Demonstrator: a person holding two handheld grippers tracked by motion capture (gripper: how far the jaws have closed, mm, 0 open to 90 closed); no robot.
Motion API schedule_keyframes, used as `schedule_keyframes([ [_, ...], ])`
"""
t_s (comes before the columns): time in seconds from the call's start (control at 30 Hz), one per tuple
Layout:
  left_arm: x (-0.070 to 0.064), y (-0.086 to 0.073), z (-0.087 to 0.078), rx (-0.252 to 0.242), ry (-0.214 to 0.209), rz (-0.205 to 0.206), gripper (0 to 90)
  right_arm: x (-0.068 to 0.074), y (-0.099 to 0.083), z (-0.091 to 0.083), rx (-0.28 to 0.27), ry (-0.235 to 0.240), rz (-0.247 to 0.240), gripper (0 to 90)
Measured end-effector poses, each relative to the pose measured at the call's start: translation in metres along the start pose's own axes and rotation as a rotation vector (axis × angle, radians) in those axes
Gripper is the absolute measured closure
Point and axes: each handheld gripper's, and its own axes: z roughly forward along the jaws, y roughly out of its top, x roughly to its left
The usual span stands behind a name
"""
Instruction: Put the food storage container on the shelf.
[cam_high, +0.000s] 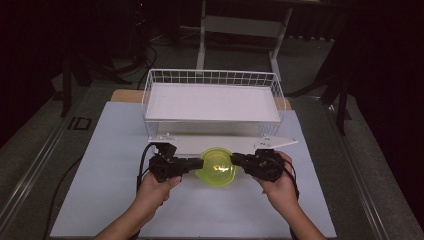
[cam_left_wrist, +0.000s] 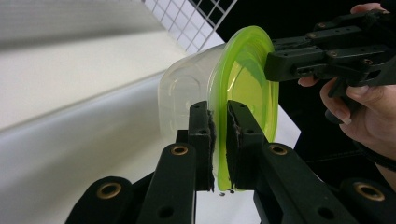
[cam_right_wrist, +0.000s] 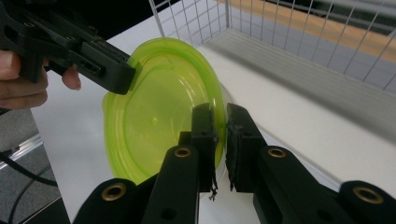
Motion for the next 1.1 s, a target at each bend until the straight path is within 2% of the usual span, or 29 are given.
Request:
schedule_keyframes([
  [0.17,-0.006,0.017,-0.006,-0.016,0.002,0.013,82.3,0.0,0.015,-0.008,-0.025,-0.015,-0.023,82.8],
  [0.37,-0.014,0.039,-0.014,-0.041,-0.009,0.031,82.4,-0.004,0.033,-0.02,-0.069,-0.021,-0.023,82.7],
  [0.57,-0.022,0.06,-0.021,-0.063,0.008,0.059,82.5,-0.005,0.054,-0.029,-0.087,-0.035,-0.049,82.8],
  [0.77,-0.023,0.083,-0.028,-0.083,-0.003,0.05,82.5,-0.009,0.076,-0.035,-0.112,-0.044,-0.054,82.7],
  [1.03,-0.025,0.108,-0.033,-0.097,0.03,0.072,82.6,-0.019,0.099,-0.037,-0.129,-0.041,-0.042,82.7],
  [1.1,-0.022,0.112,-0.033,-0.101,0.037,0.062,82.6,-0.021,0.104,-0.035,-0.124,-0.047,-0.043,82.7],
])
